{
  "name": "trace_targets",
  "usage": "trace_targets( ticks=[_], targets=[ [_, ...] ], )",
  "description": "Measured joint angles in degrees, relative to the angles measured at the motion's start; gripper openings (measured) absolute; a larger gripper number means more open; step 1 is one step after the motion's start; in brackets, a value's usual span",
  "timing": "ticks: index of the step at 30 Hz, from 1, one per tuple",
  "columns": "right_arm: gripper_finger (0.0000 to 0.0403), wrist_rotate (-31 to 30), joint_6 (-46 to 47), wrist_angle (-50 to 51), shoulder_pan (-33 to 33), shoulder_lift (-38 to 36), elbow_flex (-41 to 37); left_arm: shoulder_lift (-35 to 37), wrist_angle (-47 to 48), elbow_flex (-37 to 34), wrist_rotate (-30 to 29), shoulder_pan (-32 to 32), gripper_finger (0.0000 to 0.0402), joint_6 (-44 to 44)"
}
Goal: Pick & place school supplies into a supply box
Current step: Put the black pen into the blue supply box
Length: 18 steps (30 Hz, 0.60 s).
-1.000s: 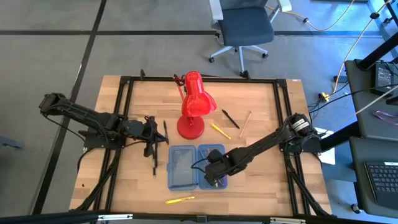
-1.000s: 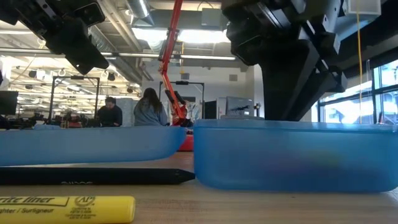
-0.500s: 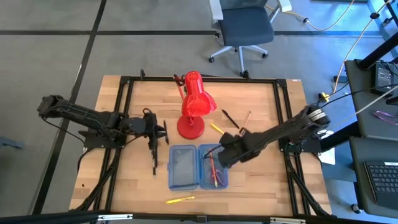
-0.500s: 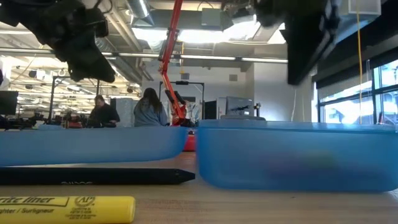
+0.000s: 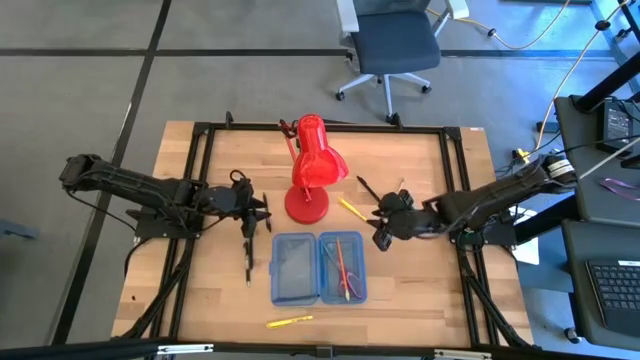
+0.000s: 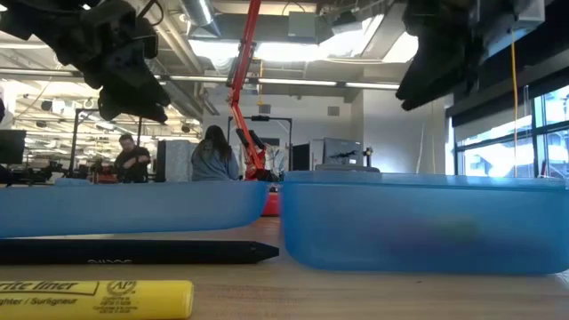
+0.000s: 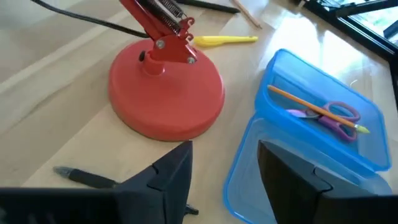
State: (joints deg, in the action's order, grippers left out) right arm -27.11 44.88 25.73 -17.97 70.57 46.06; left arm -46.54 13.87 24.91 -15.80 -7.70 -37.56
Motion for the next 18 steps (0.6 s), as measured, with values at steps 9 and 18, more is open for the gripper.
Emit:
trace_targets(
  ticks=[9, 18],
  targets=[
    [0.0152, -7.7, -6.6, -19.4, 0.6, -1.9, -13.1, 0.0, -0.4, 0.0, -4.2, 0.0, 0.0171, 0.8],
    [0.0152, -9.3, -9.1, -18.3, 2.6, -1.9, -15.3, 0.0, 0.4, 0.0, -4.1, 0.0, 0.0189, 0.0]
  ],
)
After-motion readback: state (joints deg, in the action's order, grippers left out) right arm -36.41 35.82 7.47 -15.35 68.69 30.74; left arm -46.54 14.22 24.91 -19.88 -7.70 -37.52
